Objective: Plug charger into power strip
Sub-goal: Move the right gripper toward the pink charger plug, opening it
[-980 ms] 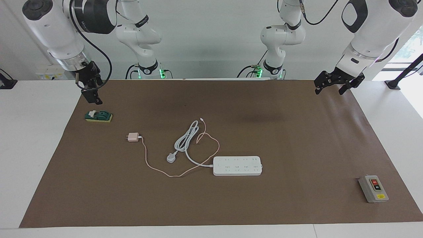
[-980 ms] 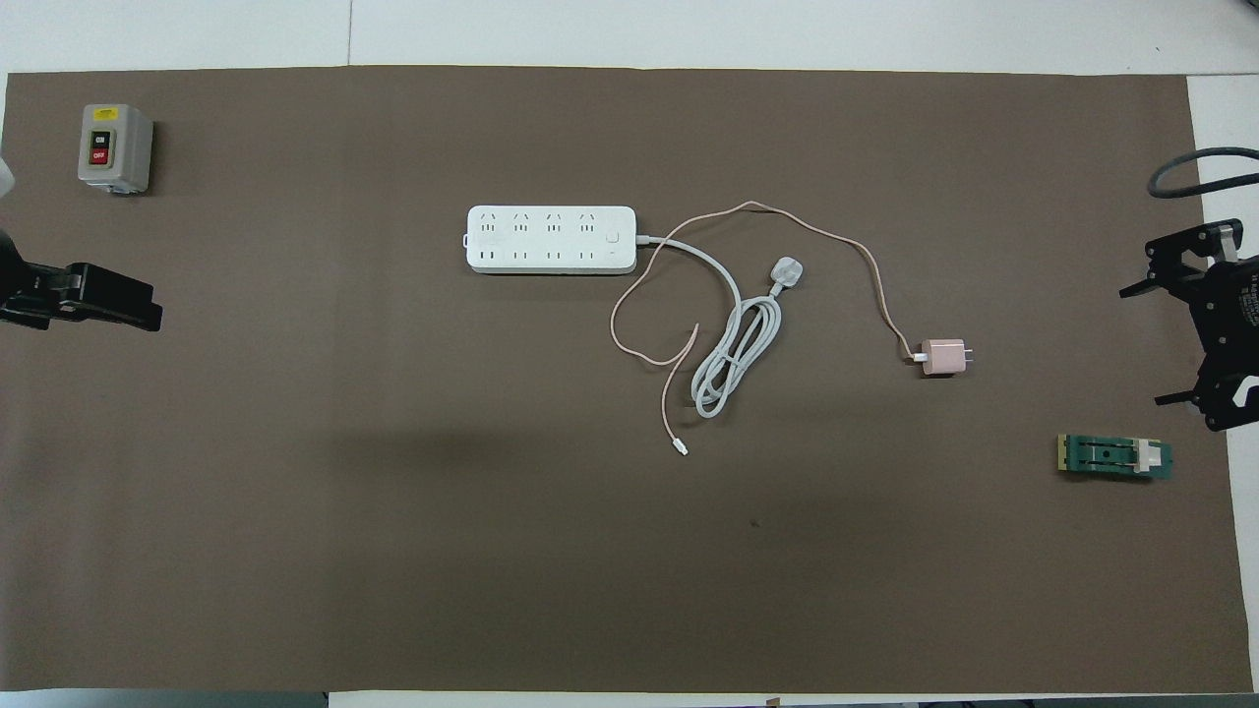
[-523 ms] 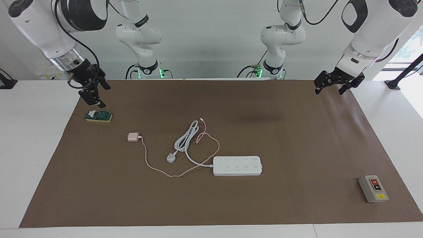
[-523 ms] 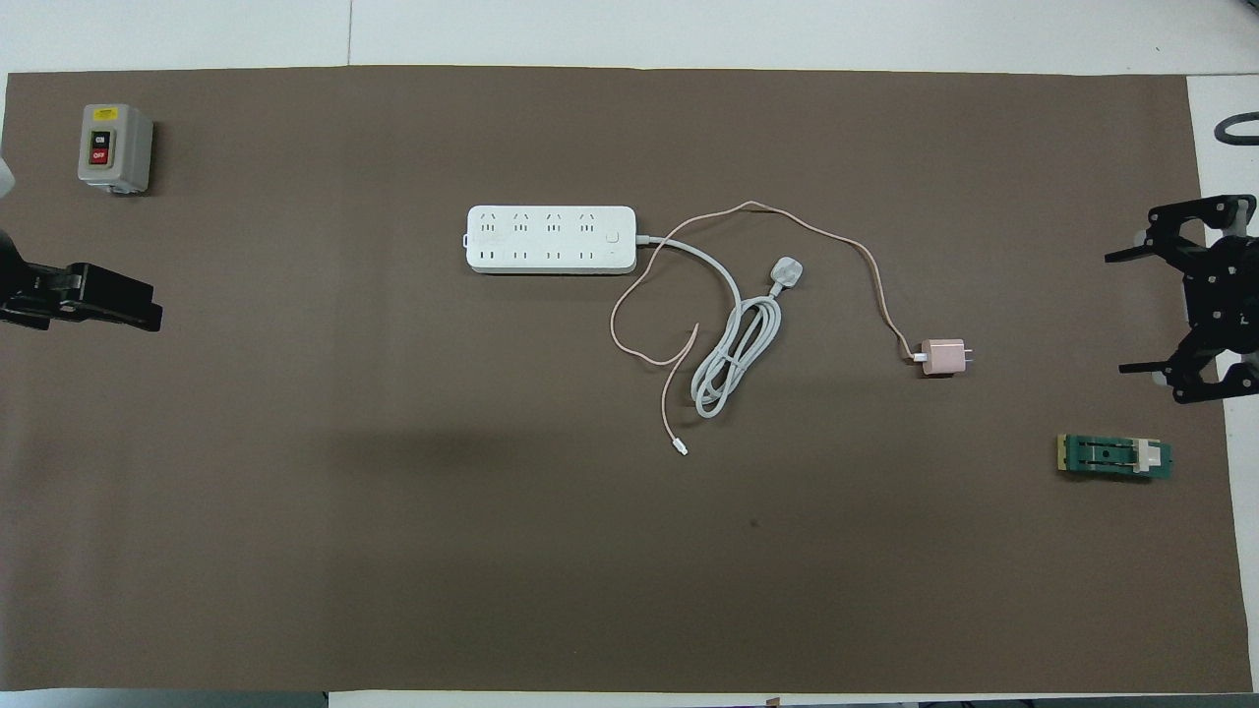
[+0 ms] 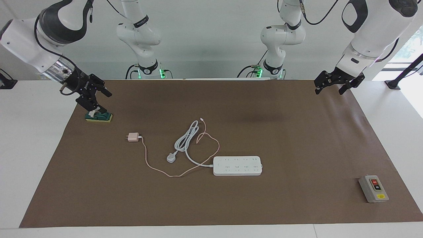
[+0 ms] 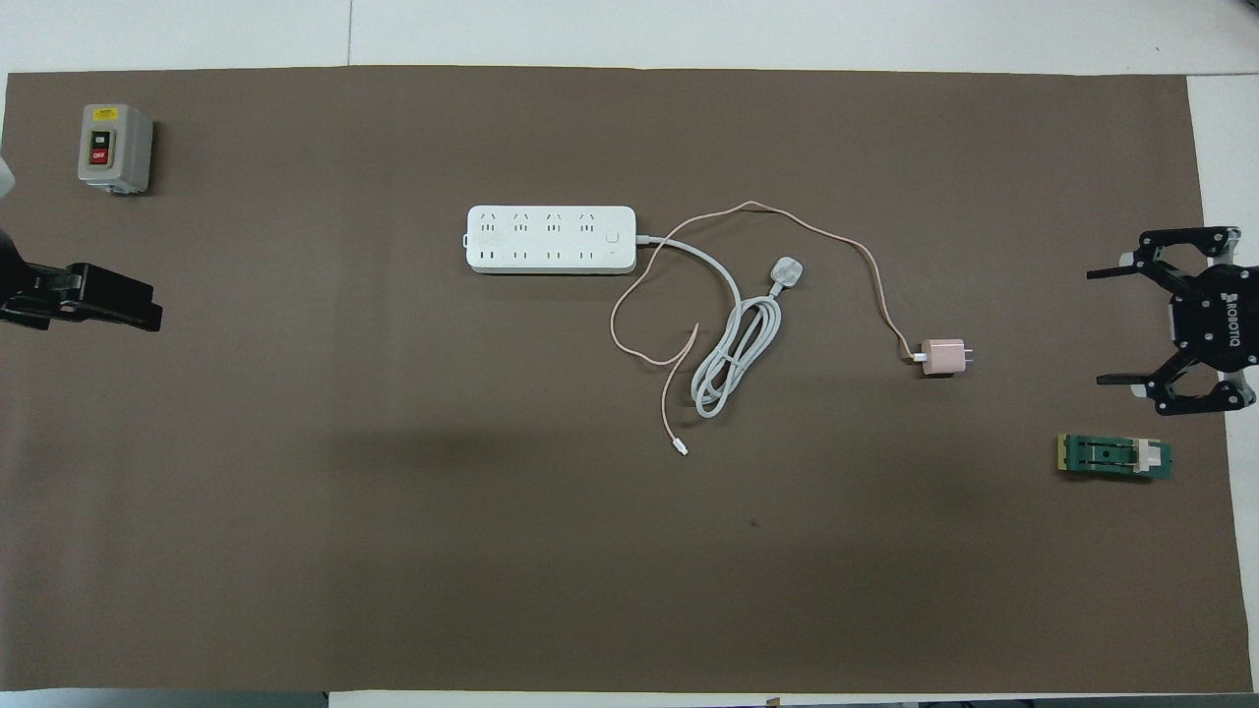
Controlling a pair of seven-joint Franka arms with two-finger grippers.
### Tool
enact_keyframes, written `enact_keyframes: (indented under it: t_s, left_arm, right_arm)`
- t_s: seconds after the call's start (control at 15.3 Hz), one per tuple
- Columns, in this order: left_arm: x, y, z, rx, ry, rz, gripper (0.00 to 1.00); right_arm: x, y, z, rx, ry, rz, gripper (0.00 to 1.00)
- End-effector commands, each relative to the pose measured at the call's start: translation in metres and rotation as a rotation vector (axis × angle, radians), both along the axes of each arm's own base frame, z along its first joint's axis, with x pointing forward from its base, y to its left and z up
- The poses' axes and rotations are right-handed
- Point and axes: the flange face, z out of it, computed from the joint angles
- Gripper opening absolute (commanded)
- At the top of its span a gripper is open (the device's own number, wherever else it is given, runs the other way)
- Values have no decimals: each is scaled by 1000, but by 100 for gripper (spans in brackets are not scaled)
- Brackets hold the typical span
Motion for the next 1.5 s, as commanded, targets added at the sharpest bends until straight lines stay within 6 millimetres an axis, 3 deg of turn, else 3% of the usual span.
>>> enact_keyframes:
  t_s: [0.0, 0.26, 0.46, 0.59, 0.72, 0.92, 1.24, 1.44]
  left_arm:
    - [-7, 1, 4, 18, 2, 7, 100]
    - [-7, 1, 4, 18, 2, 7, 100]
    - [-8, 2, 4, 18, 0, 6, 100]
    - [-9, 2, 3, 18, 14, 6, 100]
    - [-10, -1, 3, 19, 20, 4, 100]
    - [-20, -1, 9, 19, 26, 4, 100]
    - [-27, 7, 5, 21, 56, 21, 100]
    - [-28, 8, 5, 27, 56, 91, 100]
  right_arm:
    - [-2, -6, -33, 80, 43, 54, 100]
    - [3, -1, -80, 127, 148, 92, 100]
    - [8, -5, -95, 130, 141, 108, 100]
    - [16, -13, -108, 138, 155, 99, 100]
    - [27, -31, -135, 163, 162, 117, 100]
    - [31, -36, -161, 175, 171, 123, 100]
    - [37, -28, -188, 189, 167, 105, 100]
    - [36, -28, -219, 218, 187, 58, 100]
